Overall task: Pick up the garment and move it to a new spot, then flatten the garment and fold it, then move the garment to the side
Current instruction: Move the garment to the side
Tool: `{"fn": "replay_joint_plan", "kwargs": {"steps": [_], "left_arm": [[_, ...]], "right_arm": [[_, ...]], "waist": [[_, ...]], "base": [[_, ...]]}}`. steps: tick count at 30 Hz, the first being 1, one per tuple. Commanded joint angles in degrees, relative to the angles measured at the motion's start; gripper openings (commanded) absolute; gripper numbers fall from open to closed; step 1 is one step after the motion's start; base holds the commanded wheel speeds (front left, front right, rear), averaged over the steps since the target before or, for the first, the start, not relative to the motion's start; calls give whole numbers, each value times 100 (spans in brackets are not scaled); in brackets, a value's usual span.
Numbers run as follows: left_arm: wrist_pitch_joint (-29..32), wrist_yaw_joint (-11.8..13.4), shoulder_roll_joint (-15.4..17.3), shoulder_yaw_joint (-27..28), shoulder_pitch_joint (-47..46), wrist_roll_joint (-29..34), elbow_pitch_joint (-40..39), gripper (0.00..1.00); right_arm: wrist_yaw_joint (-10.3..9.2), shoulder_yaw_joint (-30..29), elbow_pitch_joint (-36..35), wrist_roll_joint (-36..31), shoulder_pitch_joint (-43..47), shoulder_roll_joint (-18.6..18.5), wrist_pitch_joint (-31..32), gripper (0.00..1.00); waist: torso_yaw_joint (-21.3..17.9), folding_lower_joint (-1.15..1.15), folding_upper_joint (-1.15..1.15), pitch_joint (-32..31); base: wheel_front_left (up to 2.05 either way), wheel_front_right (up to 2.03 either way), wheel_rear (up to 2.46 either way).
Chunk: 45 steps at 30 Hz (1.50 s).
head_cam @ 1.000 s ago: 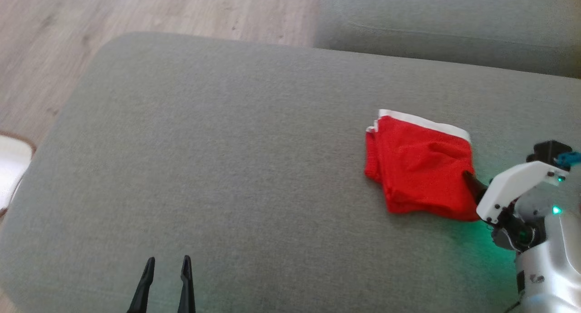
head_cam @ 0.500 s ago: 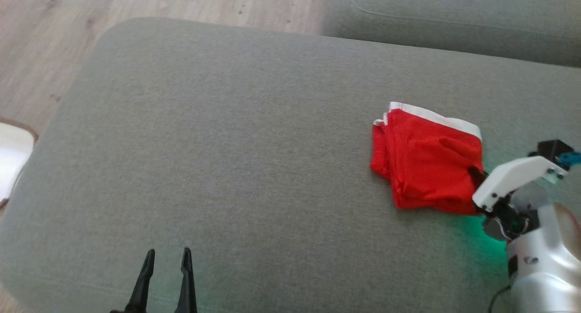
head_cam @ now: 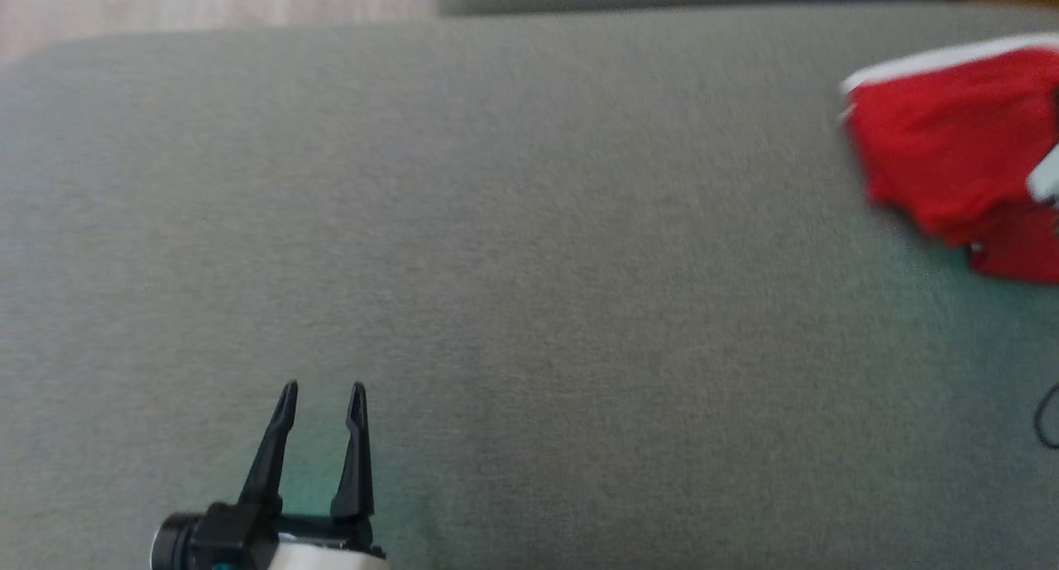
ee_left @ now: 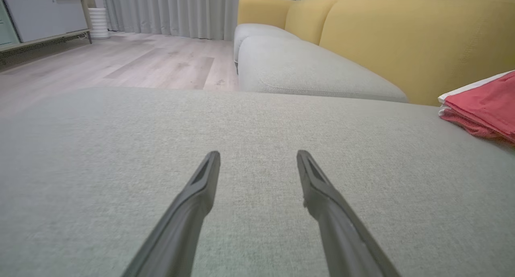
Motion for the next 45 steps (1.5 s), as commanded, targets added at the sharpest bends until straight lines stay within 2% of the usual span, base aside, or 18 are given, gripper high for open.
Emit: {"fn": "replay_joint_plan", "kwargs": {"steps": [1, 7, 13, 14, 15, 16, 20, 24, 27, 32, 37, 40, 43, 45], "left_arm": [[-30, -30, -6, 180, -142, 67, -156, 100], [-30, -107, 11, 273, -293, 169, -127, 100], [-30, -133, 7, 353, -281, 208, -92, 100], [-30, -133, 6, 365, -281, 211, -86, 100], [-30, -134, 5, 374, -282, 213, -78, 100], [-30, -134, 4, 380, -283, 214, -68, 100], [-30, -117, -2, 389, -252, 203, -12, 100], [-30, -78, -8, 374, -210, 139, 22, 100], [-30, -23, -12, 400, -174, 36, 13, 100], [-30, 110, -17, 454, 13, -137, 38, 100], [-30, 274, -18, 595, 290, -269, 109, 100], [-30, 316, -18, 676, 386, -341, 165, 100], [-30, 326, -18, 788, 424, -333, 172, 100], [-30, 298, -17, 812, 425, -286, 174, 100]], "right_arm": [[43, 49, -202, -29, -216, -74, 2, 0], [43, -237, -232, -501, -319, -476, 163, 0], [43, -504, -400, -1157, -115, -841, 500, 0], [43, -580, -470, -1313, -65, -863, 485, 16], [43, -640, -529, -1487, -6, -871, 482, 79], [43, -665, -585, -1665, 64, -864, 490, 100], [43, -500, -805, -2125, 353, -772, 613, 100], [43, -357, -1390, -2570, 542, -812, 159, 100], [43, -304, -1792, -2374, 625, -536, -273, 100], [43, 102, -2611, -2119, 1087, -244, -932, 100], [43, 496, -3540, -1929, 1916, 104, -1389, 100], [43, 666, -3871, -1863, 2345, 247, -1568, 100], [43, 685, -4255, -1929, 2961, 458, -1996, 100], [43, 622, -4380, -1927, 3388, 747, -2262, 100]], "waist": [[-266, -1, 0, 334], [-325, -1, 0, 642], [-302, -1, 0, 672], [-300, -1, 0, 666], [-299, -1, 0, 657], [-302, -1, 0, 643], [-342, -1, 0, 539], [-353, -1, 0, 377], [-352, -1, 0, 188], [-323, -1, 0, -321], [-236, -1, 0, -831], [-172, -1, 0, -980], [-49, -1, 0, -1104], [44, -1, 0, -1166]], "base": [[0, 0, 0], [0, 0, 0], [0, 0, 0], [0, 0, 0], [0, 0, 0], [0, 0, 0], [0, 0, 0], [0, 0, 0], [0, 0, 0], [0, 0, 0], [0, 0, 0], [0, 0, 0], [0, 0, 0], [0, 0, 0]]}}
